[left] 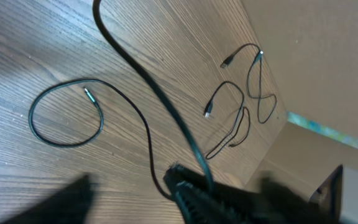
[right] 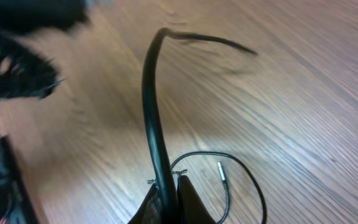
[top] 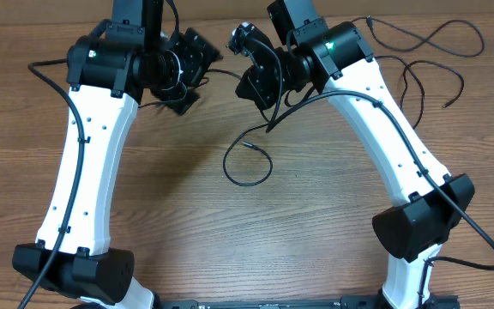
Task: Untangle cables
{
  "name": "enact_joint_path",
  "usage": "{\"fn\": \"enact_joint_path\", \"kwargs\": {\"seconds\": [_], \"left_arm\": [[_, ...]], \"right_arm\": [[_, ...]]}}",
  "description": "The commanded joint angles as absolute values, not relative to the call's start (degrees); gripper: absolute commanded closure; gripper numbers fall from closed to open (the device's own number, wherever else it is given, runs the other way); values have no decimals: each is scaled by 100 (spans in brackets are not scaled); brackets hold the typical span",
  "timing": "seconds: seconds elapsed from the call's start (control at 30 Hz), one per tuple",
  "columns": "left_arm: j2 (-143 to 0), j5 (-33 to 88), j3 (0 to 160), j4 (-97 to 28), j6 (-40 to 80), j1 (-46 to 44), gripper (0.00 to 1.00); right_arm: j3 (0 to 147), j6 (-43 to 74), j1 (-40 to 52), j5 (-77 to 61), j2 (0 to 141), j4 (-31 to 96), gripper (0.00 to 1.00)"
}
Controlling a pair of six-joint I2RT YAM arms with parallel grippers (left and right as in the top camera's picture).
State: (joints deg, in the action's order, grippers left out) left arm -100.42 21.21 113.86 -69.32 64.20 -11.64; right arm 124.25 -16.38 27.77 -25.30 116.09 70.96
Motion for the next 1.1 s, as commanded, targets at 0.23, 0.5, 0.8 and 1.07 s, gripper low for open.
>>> {"fn": "enact_joint_path", "kwargs": {"seconds": [0.23,0.5,0.8,1.07], "left_arm": [[-10040,1918,11535,-7024,5819,-1214,0],[-10040,1610,11533,-7227,5758,-1214,0],[-10040,1422,11533,-7220,5760,-1214,0],[-10040,1413,11533,-7220,5760,-1214,0]], "right_arm": [[12689,193,2576,-110,10763,6803,96],[12689,1015,1594,-226,10075,7133,96],[12689,1007,528,-1839,9367,7441,96],[12689,1081,462,-1896,8884,7356,96]]}}
